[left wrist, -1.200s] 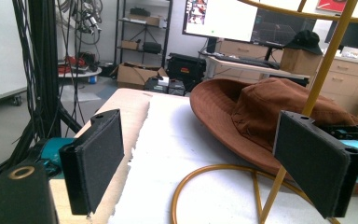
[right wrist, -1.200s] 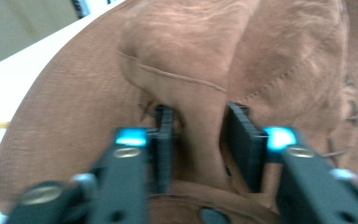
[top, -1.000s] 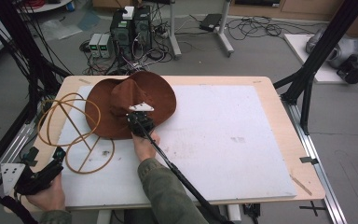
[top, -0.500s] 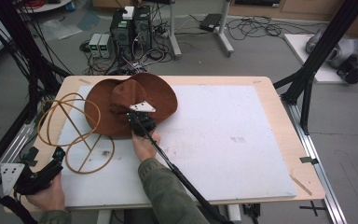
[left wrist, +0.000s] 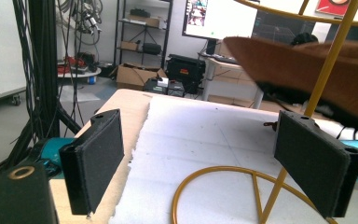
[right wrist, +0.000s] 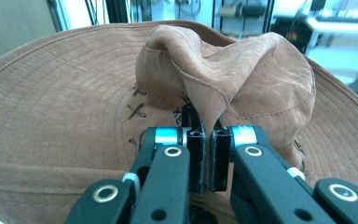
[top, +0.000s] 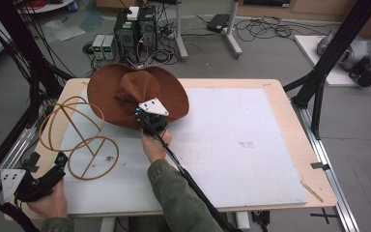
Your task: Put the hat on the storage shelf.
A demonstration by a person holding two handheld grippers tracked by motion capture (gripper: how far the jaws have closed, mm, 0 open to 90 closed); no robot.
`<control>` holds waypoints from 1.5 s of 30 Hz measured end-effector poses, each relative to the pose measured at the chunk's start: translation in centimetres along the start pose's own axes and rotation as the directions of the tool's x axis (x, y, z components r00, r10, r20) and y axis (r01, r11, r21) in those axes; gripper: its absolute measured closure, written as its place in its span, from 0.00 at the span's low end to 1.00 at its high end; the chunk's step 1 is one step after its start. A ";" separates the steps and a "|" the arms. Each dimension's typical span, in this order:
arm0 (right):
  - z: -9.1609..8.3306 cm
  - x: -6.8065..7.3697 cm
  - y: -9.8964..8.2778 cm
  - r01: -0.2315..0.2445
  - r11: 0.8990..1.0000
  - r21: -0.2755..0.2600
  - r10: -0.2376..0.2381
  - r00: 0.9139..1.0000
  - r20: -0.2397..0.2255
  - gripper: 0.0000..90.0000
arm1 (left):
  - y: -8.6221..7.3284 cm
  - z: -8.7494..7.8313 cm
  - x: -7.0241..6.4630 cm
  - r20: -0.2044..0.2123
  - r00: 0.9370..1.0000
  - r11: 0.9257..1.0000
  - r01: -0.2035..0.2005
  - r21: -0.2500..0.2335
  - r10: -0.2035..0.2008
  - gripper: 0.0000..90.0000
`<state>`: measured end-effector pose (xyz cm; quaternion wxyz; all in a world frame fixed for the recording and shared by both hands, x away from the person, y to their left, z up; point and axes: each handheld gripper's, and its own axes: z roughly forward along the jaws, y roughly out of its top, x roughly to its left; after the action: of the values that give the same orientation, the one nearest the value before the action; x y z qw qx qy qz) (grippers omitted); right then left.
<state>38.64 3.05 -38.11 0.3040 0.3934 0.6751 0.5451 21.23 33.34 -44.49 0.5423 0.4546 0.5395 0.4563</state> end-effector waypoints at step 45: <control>-7.6 -1.6 9.3 -0.008 0.918 -0.396 -0.091 0.968 -0.232 0.99 | -0.1 0.0 -0.2 0.007 1.000 1.000 -0.002 0.000 0.002 0.18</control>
<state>34.88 -1.20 -27.39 0.3023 0.2392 0.5924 0.7074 21.24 33.18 -44.52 0.5438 0.4567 0.5370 0.4554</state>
